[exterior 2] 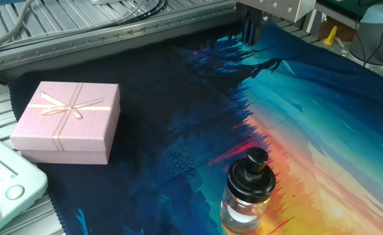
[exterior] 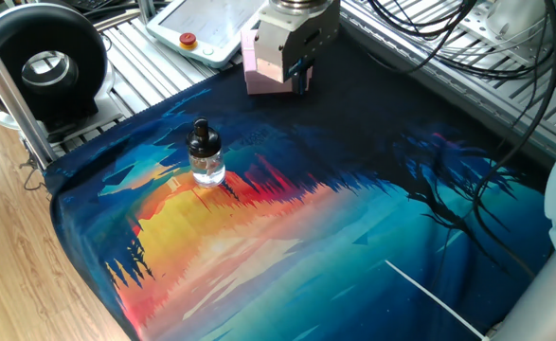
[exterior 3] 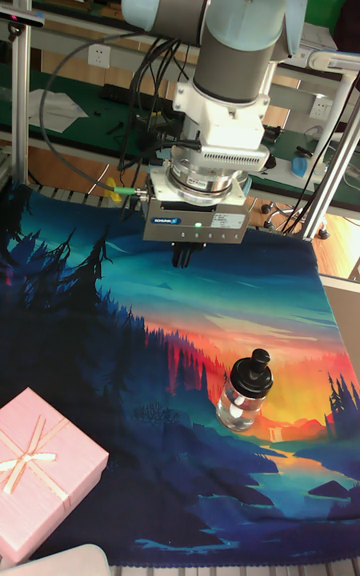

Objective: Screw the lid onto the jar

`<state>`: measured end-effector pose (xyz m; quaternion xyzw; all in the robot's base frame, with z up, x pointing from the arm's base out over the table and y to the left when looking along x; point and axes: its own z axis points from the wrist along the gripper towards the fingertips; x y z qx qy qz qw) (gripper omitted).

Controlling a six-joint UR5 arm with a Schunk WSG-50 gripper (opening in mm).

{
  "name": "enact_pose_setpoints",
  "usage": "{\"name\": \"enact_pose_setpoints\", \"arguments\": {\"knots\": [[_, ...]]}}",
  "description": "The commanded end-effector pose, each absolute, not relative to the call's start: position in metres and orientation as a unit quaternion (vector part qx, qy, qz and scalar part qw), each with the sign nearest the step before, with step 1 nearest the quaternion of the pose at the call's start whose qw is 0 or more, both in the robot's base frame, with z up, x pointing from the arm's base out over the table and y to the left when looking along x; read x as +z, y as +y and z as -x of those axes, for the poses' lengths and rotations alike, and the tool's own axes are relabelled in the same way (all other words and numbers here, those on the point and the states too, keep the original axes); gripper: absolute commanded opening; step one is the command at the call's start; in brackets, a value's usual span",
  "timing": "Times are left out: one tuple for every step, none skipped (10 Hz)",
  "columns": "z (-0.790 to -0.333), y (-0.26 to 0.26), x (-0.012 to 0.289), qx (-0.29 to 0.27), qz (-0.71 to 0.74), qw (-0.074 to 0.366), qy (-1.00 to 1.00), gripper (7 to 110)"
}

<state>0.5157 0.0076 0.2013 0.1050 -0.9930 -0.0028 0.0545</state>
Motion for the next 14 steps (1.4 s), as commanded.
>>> {"name": "enact_pose_setpoints", "arguments": {"knots": [[-0.516,0.006,0.202,-0.001,-0.105,0.054,-0.993,7],[-0.517,0.007,0.202,-0.002,-0.108,0.053,-0.993,7],[-0.52,0.01,0.202,-0.004,-0.111,0.052,-0.993,7],[-0.537,0.022,0.201,-0.005,-0.117,0.055,-0.992,7],[-0.554,0.034,0.208,-0.009,-0.121,0.06,-0.991,7],[-0.572,0.047,0.218,-0.018,-0.126,0.065,-0.99,7],[-0.585,0.058,0.223,-0.027,-0.128,0.067,-0.989,7],[-0.599,0.063,0.226,-0.03,-0.133,0.069,-0.988,7],[-0.615,0.066,0.224,-0.032,-0.148,0.066,-0.986,7],[-0.631,0.067,0.216,-0.035,-0.155,0.056,-0.986,7],[-0.638,0.066,0.205,-0.042,-0.164,0.047,-0.984,7],[-0.643,0.059,0.196,-0.031,-0.167,0.042,-0.985,7],[-0.649,0.052,0.19,-0.017,-0.168,0.033,-0.985,7],[-0.663,0.055,0.187,-0.017,-0.164,0.003,-0.986,7]]}}
